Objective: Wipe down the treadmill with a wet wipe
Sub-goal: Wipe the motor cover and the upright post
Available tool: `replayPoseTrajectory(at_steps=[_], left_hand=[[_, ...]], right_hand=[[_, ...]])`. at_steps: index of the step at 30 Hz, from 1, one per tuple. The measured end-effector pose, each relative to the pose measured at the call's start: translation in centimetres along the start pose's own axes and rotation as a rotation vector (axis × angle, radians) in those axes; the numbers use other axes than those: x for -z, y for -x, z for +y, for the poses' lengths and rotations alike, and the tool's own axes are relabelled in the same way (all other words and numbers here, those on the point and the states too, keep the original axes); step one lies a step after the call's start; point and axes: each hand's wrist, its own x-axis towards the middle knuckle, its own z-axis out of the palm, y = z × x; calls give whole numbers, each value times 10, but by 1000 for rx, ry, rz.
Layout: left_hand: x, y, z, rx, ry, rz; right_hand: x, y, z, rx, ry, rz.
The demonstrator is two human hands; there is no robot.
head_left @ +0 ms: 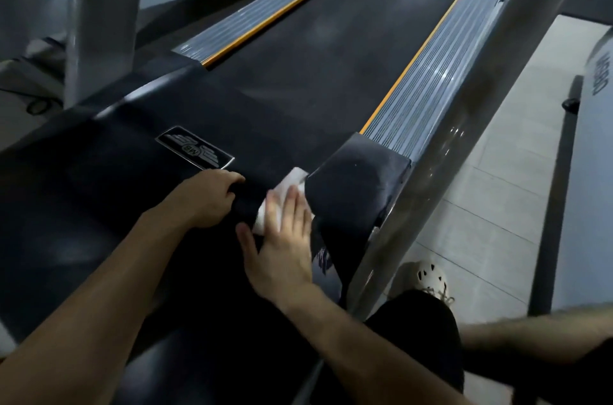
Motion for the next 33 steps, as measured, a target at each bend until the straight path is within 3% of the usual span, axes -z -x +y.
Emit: replayPoseTrajectory(at_steps=[1,4,6,11,13,17,18,21,22,23,25,27,28,30,33], left_hand=[[1,-4,-2,-7,-12,-20],[1,-7,-5,-12,-41,-75],[1,-5,0,-18,-85,-75],[9,-13,15,-34,-198,-44],[12,-15,16,-24,-213,-49],[13,-12,20,3,-203,-65],[13,-13,22,6,-199,-55],[14,-16,26,13,-213,-48],[14,-16,25,17,-211,-51],[12,-14,24,20,-205,-48],[9,-10,22,29,-193,-33],[7,-8,24,23,-190,-25],[7,-8,25,21,-187,-20],[11,-8,27,19,-185,-20],[13,-6,25,23,-175,-26]], right_hand=[[4,-21,12,-34,14,20],[45,-129,70,-426,84,-53],[51,-152,83,-571,90,-53],[12,-62,23,-153,62,-24],[26,-104,52,-279,90,-28],[61,-187,106,-736,61,13],[52,-190,96,-731,68,15],[26,-183,64,-445,173,-2],[31,-183,67,-425,154,46],[40,-187,78,-478,142,124],[59,-197,111,-751,133,224],[66,-199,129,-1030,95,183],[61,-198,122,-1070,50,179],[39,-186,87,-1016,53,151],[9,-104,24,-685,49,43]])
